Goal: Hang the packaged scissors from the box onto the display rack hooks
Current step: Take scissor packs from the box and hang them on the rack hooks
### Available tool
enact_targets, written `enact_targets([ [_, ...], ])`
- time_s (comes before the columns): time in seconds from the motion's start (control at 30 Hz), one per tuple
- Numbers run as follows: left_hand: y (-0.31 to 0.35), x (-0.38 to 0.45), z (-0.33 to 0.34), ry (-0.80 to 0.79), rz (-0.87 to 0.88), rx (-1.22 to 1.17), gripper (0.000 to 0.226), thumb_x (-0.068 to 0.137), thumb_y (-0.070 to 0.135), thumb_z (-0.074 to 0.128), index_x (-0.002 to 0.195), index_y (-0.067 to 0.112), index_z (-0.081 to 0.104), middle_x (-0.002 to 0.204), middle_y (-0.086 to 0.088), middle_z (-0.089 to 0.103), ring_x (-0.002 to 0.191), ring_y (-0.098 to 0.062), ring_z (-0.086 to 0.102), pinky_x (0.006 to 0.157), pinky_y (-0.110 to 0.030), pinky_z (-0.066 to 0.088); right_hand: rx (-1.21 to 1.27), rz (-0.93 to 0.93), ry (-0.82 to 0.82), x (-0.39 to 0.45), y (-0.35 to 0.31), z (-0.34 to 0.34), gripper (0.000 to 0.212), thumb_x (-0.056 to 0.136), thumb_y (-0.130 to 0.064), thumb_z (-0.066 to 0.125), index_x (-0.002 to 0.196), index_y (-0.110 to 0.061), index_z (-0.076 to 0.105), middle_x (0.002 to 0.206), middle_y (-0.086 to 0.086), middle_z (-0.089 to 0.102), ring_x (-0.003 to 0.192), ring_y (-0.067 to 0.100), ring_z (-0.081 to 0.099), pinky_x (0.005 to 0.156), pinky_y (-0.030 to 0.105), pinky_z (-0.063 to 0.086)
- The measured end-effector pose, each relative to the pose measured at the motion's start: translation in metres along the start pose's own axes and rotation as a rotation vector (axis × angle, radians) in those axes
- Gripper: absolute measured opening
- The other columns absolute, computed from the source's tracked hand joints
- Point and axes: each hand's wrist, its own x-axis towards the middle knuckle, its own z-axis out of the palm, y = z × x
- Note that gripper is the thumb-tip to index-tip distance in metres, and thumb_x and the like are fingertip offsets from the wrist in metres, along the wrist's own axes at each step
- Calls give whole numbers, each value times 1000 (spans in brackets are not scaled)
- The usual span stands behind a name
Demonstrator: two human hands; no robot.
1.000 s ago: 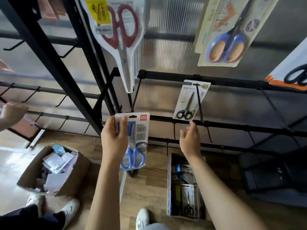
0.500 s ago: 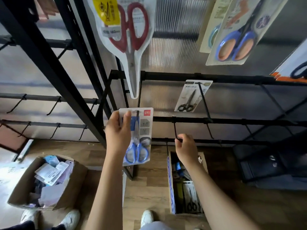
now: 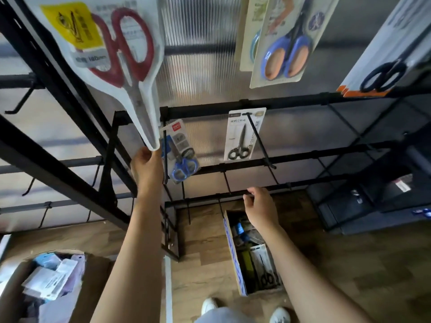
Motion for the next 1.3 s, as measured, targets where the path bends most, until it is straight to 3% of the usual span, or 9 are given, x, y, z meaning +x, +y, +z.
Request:
enact_targets([
  [0.1,-5,9,2,-1,-32,5,36,82,50,61,91,16,64,74,2,60,71,-13,57,60,-23,43,12,21,1,-1,4,-1,29,96,-23,51,123,-13,54,124,3,55,111,16,55,88,23,45],
  [0.23,-10,16,9,-14,-63,108,40,86,54,55,82,14,58,68,0,52,66,-15,50,61,-26,38,35,34,-1,-8,14,-2,28,96,-21,50,121,-10,55,123,6,55,112,20,56,91,29,47],
  [0.3,-19,6,15,-24,-77,261,37,94,45,46,74,15,51,70,-4,49,67,-20,47,66,-29,35,39,52,-5,-14,21,-3,27,96,-21,49,121,-10,55,122,6,55,112,21,55,93,32,47],
  [0.47,-61,-62,40,39,-175,335,29,96,25,47,116,4,55,110,-13,61,104,-29,56,83,-31,39,35,128,-7,-34,56,-4,28,96,-19,49,121,-9,56,123,8,56,116,23,52,93,31,42],
  [0.63,-120,-159,71,-251,-248,525,22,94,21,48,108,8,58,101,-10,63,95,-28,57,75,-28,39,50,243,-32,-57,109,-10,28,96,-19,49,121,-8,56,122,10,57,115,25,53,93,32,41],
  [0.83,-170,-235,129,-567,-149,739,20,94,18,51,106,5,60,103,-12,67,99,-31,58,68,-22,31,61,373,-36,-80,193,-6,29,93,-22,52,119,-8,58,118,10,61,113,27,55,92,37,43],
  [1.0,-224,-263,178,-717,-110,882,22,94,18,50,111,6,58,106,-10,67,97,-30,60,71,-25,36,58,441,-80,-96,274,13,27,90,-16,56,113,-3,60,109,15,64,106,32,57,86,39,44],
  [1.13,-298,-272,209,-857,-87,938,20,93,17,50,109,6,57,104,-12,67,96,-31,62,75,-30,46,6,466,-200,-97,336,46,32,91,-20,55,121,-9,57,114,9,61,109,25,55,87,33,44],
  [1.3,-399,-268,239,-940,-105,1022,27,96,18,47,120,7,53,117,-11,62,104,-25,58,72,-23,38,-112,451,-368,-93,405,117,34,94,-23,50,126,-13,50,122,7,56,110,23,53,90,35,48],
])
